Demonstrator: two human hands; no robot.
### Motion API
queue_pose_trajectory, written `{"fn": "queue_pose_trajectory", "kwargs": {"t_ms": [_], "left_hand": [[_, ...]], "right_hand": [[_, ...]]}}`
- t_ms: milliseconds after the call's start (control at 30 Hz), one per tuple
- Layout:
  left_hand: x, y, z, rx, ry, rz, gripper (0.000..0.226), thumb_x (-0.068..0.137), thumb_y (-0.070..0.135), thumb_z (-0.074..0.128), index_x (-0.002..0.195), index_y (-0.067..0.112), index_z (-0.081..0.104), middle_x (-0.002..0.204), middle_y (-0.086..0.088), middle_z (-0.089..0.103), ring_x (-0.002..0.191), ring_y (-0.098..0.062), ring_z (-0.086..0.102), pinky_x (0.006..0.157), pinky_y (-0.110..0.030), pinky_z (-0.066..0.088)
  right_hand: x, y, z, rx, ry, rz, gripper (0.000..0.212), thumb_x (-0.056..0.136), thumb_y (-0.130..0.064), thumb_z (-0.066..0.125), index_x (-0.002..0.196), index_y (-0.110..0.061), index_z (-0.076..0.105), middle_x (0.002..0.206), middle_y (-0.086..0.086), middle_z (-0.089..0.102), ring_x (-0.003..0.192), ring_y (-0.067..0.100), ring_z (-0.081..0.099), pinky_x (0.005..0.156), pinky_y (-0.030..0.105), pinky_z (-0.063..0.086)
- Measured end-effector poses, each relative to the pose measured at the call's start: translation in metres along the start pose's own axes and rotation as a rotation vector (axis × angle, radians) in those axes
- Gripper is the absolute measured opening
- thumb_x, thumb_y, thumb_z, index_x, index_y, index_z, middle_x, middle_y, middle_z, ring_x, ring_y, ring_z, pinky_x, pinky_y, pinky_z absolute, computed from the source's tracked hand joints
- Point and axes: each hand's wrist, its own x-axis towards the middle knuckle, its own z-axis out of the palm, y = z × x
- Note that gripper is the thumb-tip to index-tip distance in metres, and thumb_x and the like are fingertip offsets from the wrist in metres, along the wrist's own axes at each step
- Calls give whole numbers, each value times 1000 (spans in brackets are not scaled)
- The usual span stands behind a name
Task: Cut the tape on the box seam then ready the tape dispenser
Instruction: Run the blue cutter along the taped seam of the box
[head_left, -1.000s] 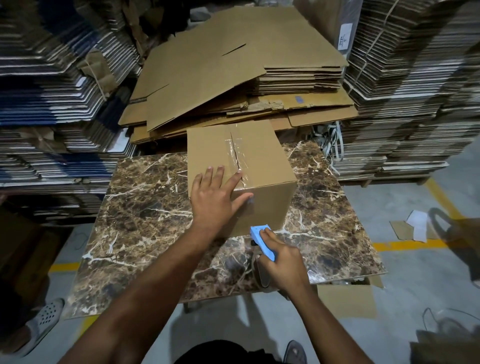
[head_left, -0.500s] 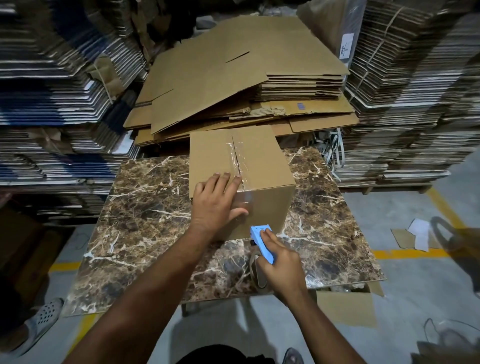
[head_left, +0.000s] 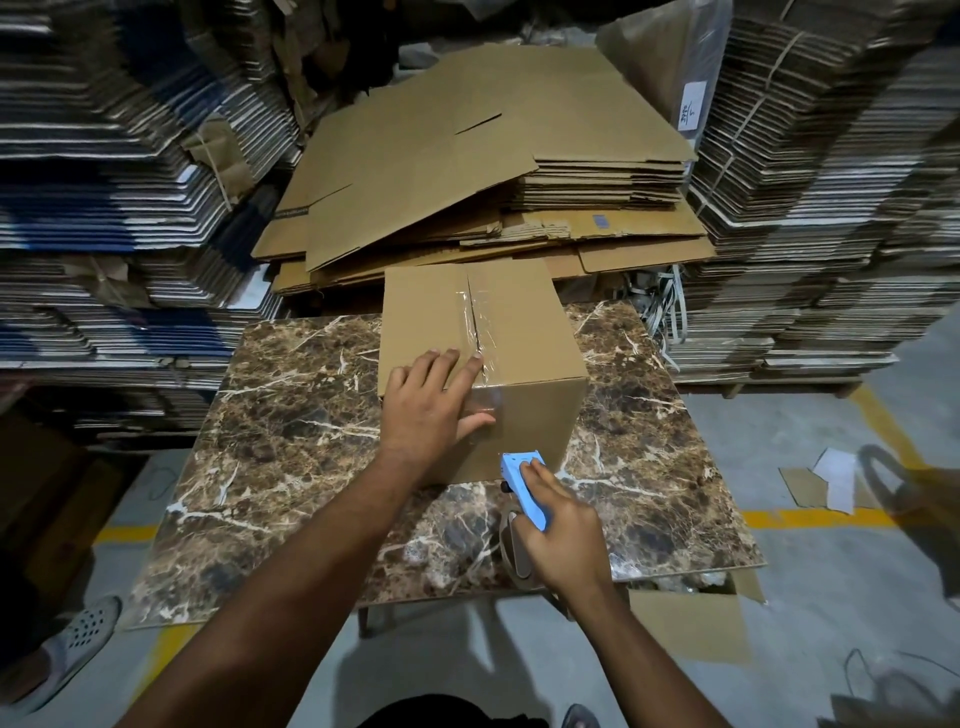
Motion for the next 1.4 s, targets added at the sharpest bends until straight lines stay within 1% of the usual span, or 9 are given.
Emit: {"fn": "queue_pose_trajectory", "kwargs": {"t_ms": [267,567,733,833,933,1033,1133,1233,1400], "left_hand": [[3,7,-1,-10,32,-68,63,89,77,47,128,30,64,126,0,69,109,-25,66,75,-38,41],[3,2,-20,-80,-256,-79,106,58,78,74,148,31,42,147,-3,54,129,-27,53,90,-41,43],[-12,-6,-48,-521,-204,-219,82,84,50,71,154,36,29,152,8,44,140,-16,39,113,-43,31],[-33,4,-81,-725,-52,-484,45,94,42,64,135,27,54,126,7,60,115,-13,52,94,-28,42],[-45,22,-103,-1271,-243,-826,48,89,52,67,127,25,56,109,-3,67,96,-22,68,75,-38,59],[-49,27,-108,-1682,-411,-920,59,83,38,76,134,19,52,109,-23,68,92,-23,72,82,-47,59],[-51,24,-114,-1840,-419,-862,58,82,4,75,134,14,53,111,-12,74,95,-21,74,80,-33,61],[-53,20,-113,-1862,-353,-830,58,79,-12,75,129,12,58,116,-10,75,100,-24,73,84,-35,61],[-49,7,-115,-1865,-214,-775,58,72,-12,79,124,6,61,113,-14,75,104,-28,72,85,-40,61]], "right_hand": [[-2,4,-4,26,18,18,63,83,-22,70,144,-30,54,153,-11,47,136,4,49,111,13,31],[-8,-5,-11,14,124,-86,66,81,-32,63,145,-36,51,151,-23,40,127,8,60,103,33,54],[-15,-27,-13,78,231,-226,65,78,-33,55,142,-33,56,151,-21,45,124,-1,58,97,28,55],[-13,-45,-12,98,347,-303,65,76,-26,58,140,-29,58,150,-19,48,116,-3,61,86,27,59],[-3,-59,-8,10,530,-513,65,71,-8,69,135,-15,63,146,-1,55,127,3,57,95,27,56],[6,-73,-1,-56,603,-628,73,70,-7,75,140,-4,55,147,12,51,141,8,45,106,17,45],[9,-82,3,19,490,-544,100,73,-16,82,155,-5,25,161,20,29,152,20,29,103,-1,32],[11,-87,4,79,330,-503,116,75,-25,84,160,-20,5,166,11,23,146,28,38,96,0,34],[11,-105,-10,194,173,-460,110,73,-18,87,156,-33,17,137,0,58,111,-19,54,81,-6,38]]}}
